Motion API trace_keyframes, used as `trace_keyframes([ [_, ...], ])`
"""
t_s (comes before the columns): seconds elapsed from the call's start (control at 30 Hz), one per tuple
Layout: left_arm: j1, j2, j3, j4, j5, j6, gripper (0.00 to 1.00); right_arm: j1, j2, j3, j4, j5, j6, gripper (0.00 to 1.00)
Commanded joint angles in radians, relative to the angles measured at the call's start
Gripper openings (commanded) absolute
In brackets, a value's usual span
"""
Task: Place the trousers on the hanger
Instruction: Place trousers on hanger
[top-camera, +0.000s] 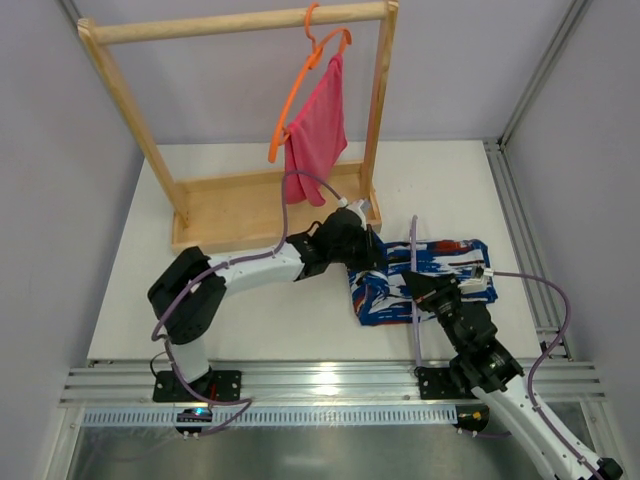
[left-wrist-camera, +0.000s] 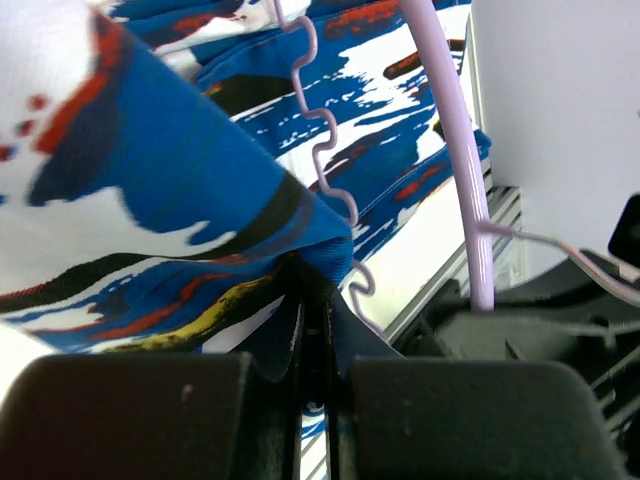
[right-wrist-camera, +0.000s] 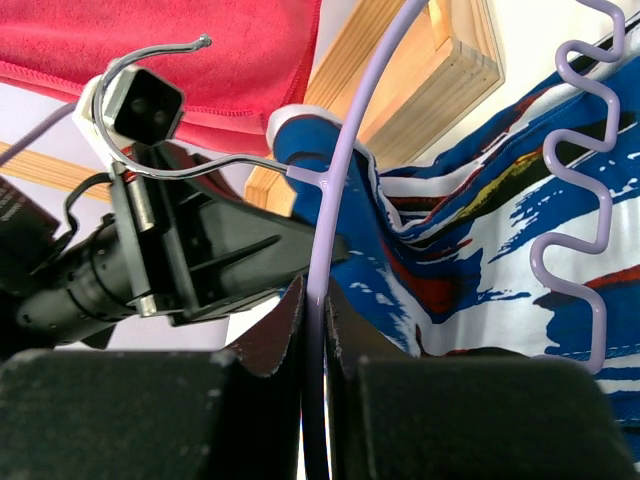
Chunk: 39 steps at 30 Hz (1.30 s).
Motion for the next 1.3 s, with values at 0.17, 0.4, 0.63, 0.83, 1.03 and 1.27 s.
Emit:
trace_keyframes([
  [0.17,-0.035,0.136,0.103,0.174,0.087,-0.137,0.0,-0.004,-0.044,-0.197,0.036,0.017,0.021,0.04],
  [0.4,-0.041,0.074,0.106,0.093,0.046,-0.089,0.09,-0.004,0.005,-0.194,0.121,-0.014,0.002,0.04],
  [0.63,-0.033,0.055,0.108,0.07,0.06,-0.095,0.1,-0.004,0.199,-0.16,0.355,-0.063,-0.038,0.04],
  [0.83,-0.033,0.034,0.089,0.081,0.061,-0.1,0.1,-0.006,0.33,-0.164,0.5,-0.066,-0.018,0.04],
  [1.03,-0.032,0.023,0.089,0.036,0.067,-0.092,0.24,-0.008,0.269,-0.198,0.482,-0.034,-0.006,0.04],
  [1.27,0.008,-0.012,0.07,-0.017,0.107,-0.074,0.36,-0.006,0.174,-0.212,0.416,-0.025,-0.015,0.04],
])
